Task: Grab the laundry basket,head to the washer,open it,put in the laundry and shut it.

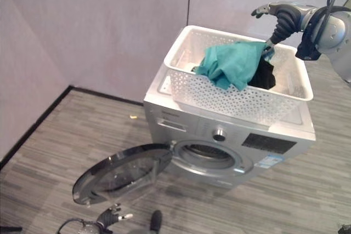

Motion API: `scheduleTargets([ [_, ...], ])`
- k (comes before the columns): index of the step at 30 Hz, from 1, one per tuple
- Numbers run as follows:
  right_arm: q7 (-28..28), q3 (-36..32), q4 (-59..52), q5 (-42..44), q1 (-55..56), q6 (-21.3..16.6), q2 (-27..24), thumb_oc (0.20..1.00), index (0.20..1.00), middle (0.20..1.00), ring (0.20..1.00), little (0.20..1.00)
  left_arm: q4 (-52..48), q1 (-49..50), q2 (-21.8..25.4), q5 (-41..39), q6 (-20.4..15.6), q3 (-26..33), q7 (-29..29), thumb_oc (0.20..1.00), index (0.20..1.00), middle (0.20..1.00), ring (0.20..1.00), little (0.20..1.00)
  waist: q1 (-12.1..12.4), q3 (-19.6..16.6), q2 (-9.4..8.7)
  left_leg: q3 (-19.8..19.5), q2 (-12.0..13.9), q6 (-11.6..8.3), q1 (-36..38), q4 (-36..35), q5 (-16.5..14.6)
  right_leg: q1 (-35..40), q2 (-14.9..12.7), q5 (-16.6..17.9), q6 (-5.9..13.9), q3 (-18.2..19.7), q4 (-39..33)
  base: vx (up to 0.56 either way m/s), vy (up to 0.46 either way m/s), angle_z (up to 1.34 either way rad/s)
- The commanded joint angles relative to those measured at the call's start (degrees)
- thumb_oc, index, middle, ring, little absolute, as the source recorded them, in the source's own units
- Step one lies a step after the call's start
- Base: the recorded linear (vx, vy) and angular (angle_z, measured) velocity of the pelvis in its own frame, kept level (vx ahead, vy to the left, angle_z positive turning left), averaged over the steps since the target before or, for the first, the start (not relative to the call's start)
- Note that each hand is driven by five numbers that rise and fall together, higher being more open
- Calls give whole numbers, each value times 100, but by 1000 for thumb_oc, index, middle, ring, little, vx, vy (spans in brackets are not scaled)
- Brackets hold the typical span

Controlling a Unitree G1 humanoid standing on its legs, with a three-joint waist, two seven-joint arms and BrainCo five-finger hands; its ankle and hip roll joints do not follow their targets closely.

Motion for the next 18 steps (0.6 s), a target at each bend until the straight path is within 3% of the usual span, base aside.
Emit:
scheduleTargets([
  [1,-440,-78,498,252,-493,-32,-130,1000,1000,1000,1000,1000,248,-11,36,-201,-126,10,53,1000,1000,1000,1000,1000,185,-333,-151,32,349,-378,-203,26,-161,-106,-401,630,373,-3,-12,0,0,0],
  [6,-931,-807,1010,307,-258,-55,159,1000,1000,1000,1000,1000,274,-77,16,-206,-142,-28,141,1000,1000,1000,1000,1000,234,-296,-144,25,345,-362,-215,26,-167,-115,-397,639,374,9,-12,5,0,-2],
  [9,-1898,-2562,1384,1838,201,-486,677,1000,1000,1000,1000,1000,335,-210,-25,-246,-174,-82,335,1000,1000,1000,1000,1000,307,-274,-157,-29,330,-348,-238,26,-181,-122,-398,609,372,4,-12,33,-4,-2],
  [10,-1908,-2886,1758,2447,190,-481,1216,1000,1000,1000,1000,1000,252,-239,37,-251,-201,-141,411,1000,1000,1000,1000,1000,380,-249,-183,-63,309,-344,-258,26,-184,-140,-399,615,367,-18,-12,23,-4,-7],
  [11,-1907,-2878,1763,2449,182,-481,1219,1000,1000,1000,1000,1000,251,-239,35,-251,-200,-139,411,1000,1000,1000,1000,1000,378,-250,-180,-63,309,-344,-260,26,-184,-142,-399,615,367,-17,-12,8,0,-3],
  [12,-1681,-2404,1750,2034,-58,-272,1350,1000,1000,1000,1000,1000,291,-249,64,-287,-174,-111,410,1000,1000,1000,1000,1000,393,-229,-187,-31,326,-349,-269,26,-174,-171,-390,642,363,12,-12,-2,4,5],
  [15,-1297,-2360,1368,2506,355,-169,1781,1000,1000,1000,1000,1000,363,-243,-15,-464,-158,-75,450,1000,1000,1000,1000,1000,406,-171,-207,-6,336,-342,-285,26,-160,-200,-384,686,362,38,-12,3,4,6],
  [18,-886,-1789,984,2491,334,-30,1665,1000,1000,1000,1000,1000,308,-209,-13,-529,-148,-96,411,1000,1000,1000,1000,1000,393,-166,-233,10,347,-349,-308,26,-151,-222,-380,704,365,41,-12,0,0,0],
])
